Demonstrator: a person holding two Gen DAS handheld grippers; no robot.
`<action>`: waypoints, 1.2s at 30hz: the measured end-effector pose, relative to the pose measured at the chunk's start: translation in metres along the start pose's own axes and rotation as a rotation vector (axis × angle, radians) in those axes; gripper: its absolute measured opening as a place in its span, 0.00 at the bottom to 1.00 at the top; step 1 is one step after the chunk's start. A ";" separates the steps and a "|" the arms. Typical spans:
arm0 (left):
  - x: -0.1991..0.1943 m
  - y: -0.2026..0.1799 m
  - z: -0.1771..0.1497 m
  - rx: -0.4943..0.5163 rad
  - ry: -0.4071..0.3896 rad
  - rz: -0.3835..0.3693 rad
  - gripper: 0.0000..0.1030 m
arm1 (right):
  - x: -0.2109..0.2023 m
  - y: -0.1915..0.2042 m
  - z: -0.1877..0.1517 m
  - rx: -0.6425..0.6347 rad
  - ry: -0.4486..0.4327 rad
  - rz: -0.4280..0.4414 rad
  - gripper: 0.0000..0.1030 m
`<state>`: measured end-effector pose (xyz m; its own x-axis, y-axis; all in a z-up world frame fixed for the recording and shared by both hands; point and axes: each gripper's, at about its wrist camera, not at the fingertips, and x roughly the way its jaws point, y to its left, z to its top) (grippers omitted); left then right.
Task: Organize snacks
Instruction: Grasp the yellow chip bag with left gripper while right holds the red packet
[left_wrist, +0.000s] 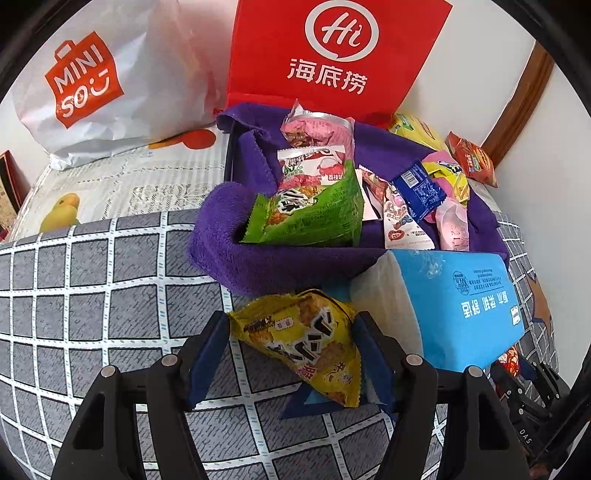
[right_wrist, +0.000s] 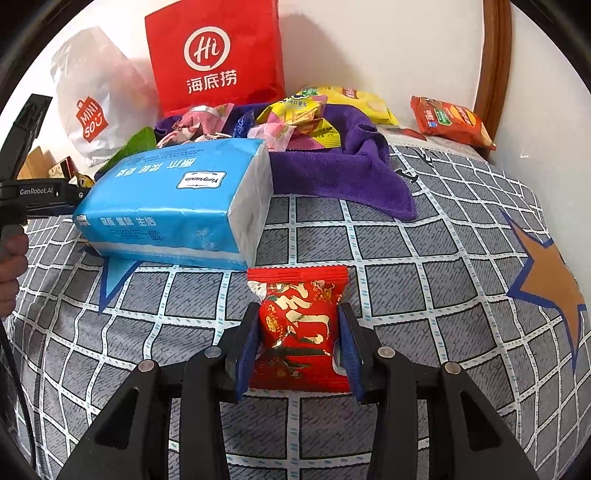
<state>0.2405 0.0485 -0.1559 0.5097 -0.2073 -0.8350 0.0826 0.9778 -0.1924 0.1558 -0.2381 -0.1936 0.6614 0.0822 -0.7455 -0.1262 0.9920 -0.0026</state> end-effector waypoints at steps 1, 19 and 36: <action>0.002 0.000 0.000 -0.002 0.006 -0.003 0.66 | 0.000 0.000 0.000 -0.001 0.000 -0.001 0.40; 0.003 -0.001 -0.004 0.013 -0.012 -0.011 0.57 | 0.001 0.000 0.000 -0.003 0.000 -0.002 0.40; -0.008 -0.003 -0.009 0.009 -0.019 -0.029 0.41 | 0.001 0.000 0.000 -0.002 0.001 -0.001 0.40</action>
<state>0.2285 0.0472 -0.1533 0.5229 -0.2354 -0.8192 0.1056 0.9716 -0.2117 0.1565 -0.2383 -0.1939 0.6612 0.0809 -0.7459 -0.1271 0.9919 -0.0051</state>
